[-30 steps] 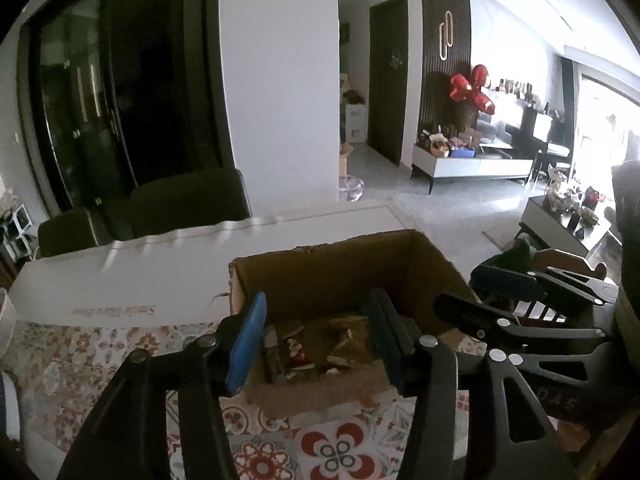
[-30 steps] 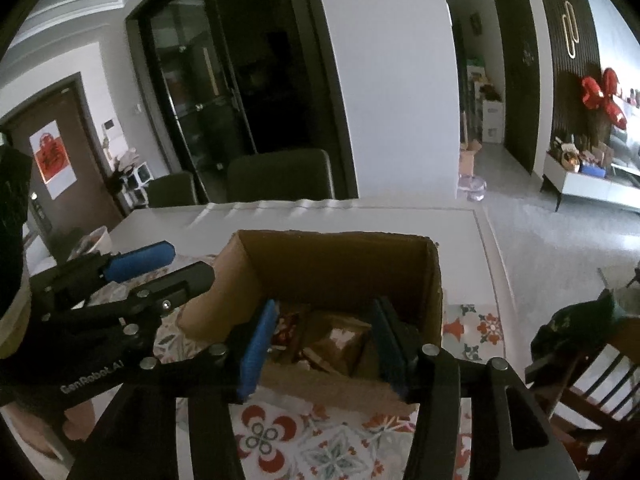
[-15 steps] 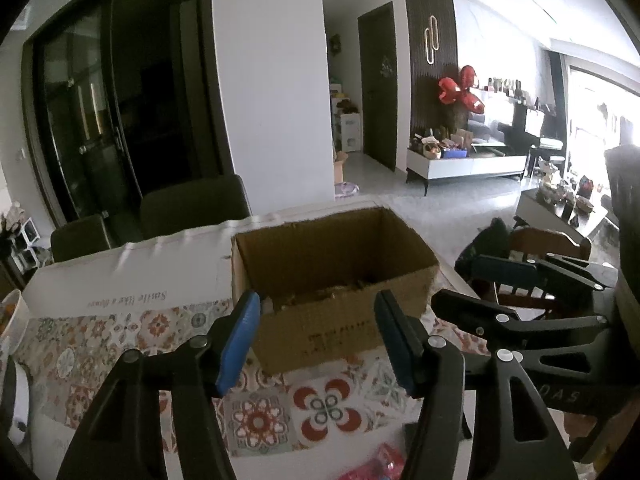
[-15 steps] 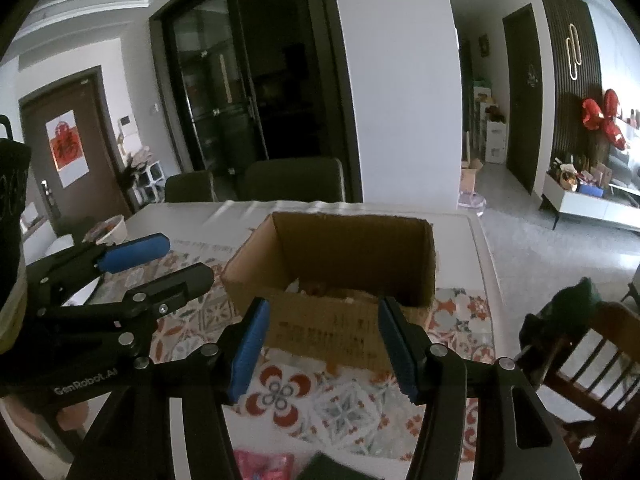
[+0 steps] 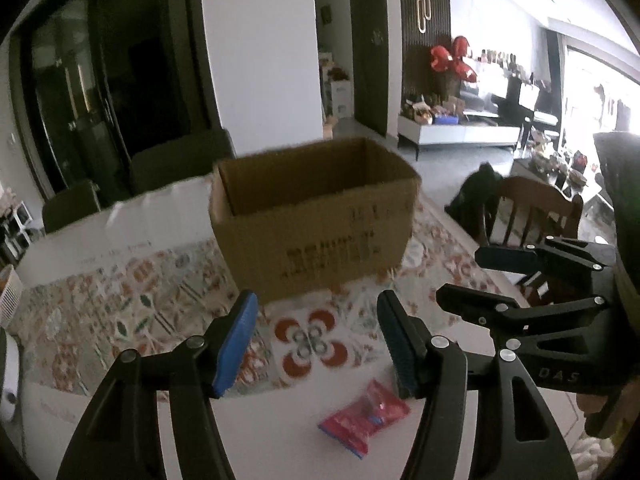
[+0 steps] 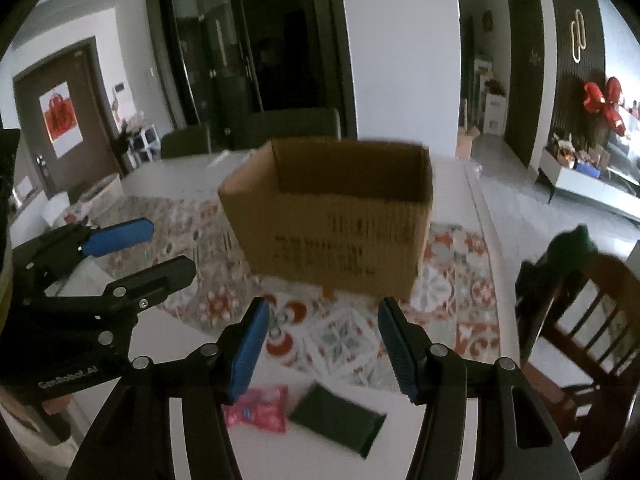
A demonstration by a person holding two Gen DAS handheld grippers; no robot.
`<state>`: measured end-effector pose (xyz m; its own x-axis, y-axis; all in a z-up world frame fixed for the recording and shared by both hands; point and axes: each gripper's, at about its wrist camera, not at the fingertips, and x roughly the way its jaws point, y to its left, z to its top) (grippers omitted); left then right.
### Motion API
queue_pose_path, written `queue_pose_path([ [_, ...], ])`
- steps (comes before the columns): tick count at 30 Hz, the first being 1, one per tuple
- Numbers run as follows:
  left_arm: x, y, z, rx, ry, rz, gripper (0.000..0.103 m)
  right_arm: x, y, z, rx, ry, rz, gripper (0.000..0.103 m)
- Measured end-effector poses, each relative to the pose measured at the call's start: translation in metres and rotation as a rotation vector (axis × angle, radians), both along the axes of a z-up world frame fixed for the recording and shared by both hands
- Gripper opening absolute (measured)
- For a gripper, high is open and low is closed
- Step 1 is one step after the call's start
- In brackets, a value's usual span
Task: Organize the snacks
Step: 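Move both open tools back toward the pink candy bag and green pack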
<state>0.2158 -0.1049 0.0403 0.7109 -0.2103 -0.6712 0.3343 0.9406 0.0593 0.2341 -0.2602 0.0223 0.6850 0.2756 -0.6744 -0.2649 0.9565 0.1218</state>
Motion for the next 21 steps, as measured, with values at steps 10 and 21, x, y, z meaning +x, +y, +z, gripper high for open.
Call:
queue_pose_path([
  [10,-0.020,-0.002,-0.045,0.024,0.149,-0.048,0.061,-0.012,0.005,-0.042,-0.064,0.129,0.044,0.057],
  [21,-0.039,0.005,-0.084,0.059,0.279,-0.060,0.065,-0.028,0.023,-0.077,-0.202,0.246,0.135,0.057],
])
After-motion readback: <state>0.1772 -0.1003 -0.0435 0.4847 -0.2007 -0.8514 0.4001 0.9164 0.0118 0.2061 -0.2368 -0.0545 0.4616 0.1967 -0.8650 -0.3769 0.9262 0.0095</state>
